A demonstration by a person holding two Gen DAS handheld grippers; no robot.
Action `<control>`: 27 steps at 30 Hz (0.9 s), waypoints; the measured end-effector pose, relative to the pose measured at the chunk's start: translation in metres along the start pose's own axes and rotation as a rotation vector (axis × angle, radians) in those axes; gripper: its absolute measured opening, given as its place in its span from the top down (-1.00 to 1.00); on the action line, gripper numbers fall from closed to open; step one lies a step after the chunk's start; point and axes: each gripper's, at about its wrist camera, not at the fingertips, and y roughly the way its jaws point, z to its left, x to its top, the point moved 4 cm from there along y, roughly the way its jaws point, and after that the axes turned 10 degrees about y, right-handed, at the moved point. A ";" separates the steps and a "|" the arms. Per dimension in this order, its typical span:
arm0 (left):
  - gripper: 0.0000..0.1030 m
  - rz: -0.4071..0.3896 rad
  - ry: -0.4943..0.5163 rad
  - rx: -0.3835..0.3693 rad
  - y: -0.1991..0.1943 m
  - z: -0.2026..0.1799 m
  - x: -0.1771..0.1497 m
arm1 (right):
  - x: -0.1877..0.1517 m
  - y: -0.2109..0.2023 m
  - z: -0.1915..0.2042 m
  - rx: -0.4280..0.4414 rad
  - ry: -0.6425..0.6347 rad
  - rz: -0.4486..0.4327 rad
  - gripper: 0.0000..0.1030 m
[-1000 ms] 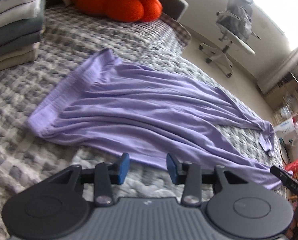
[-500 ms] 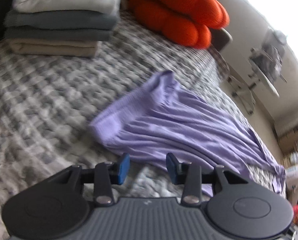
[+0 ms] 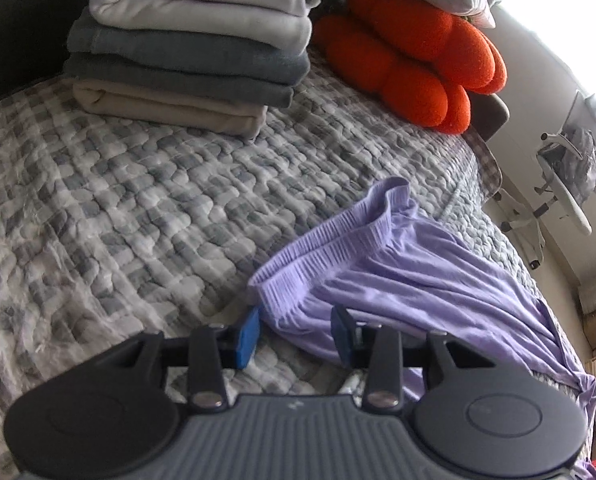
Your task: Fold clothes
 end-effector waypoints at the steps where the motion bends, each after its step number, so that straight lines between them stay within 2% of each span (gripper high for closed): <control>1: 0.24 -0.002 -0.005 -0.001 0.001 0.001 0.000 | 0.001 0.001 0.000 0.001 -0.001 -0.004 0.11; 4: 0.26 -0.012 -0.019 -0.004 0.004 0.003 0.001 | 0.002 0.004 0.000 -0.001 -0.008 -0.017 0.13; 7: 0.33 -0.027 -0.022 -0.002 0.006 0.004 0.001 | 0.003 0.007 0.002 -0.011 -0.026 -0.032 0.24; 8: 0.38 -0.032 -0.021 -0.003 0.006 0.004 0.001 | 0.003 0.007 0.003 -0.013 -0.034 -0.036 0.36; 9: 0.48 -0.037 -0.023 -0.007 0.007 0.005 0.001 | 0.003 0.008 0.004 -0.007 -0.036 -0.037 0.57; 12: 0.76 -0.052 -0.032 -0.020 0.007 0.006 0.000 | 0.005 0.009 0.007 -0.005 -0.036 -0.033 0.92; 13: 0.79 -0.062 -0.041 -0.029 0.006 0.008 0.001 | 0.006 0.009 0.008 -0.008 -0.035 -0.030 0.97; 18: 0.89 -0.115 -0.085 -0.072 -0.006 0.014 0.003 | 0.009 0.000 0.006 0.004 0.005 -0.018 1.00; 23: 0.89 -0.150 -0.126 -0.086 -0.020 0.020 0.006 | 0.010 -0.017 0.011 0.061 0.041 0.006 0.99; 27: 0.90 -0.163 -0.127 -0.070 -0.028 0.021 0.008 | 0.008 -0.030 0.020 0.107 0.057 0.028 0.99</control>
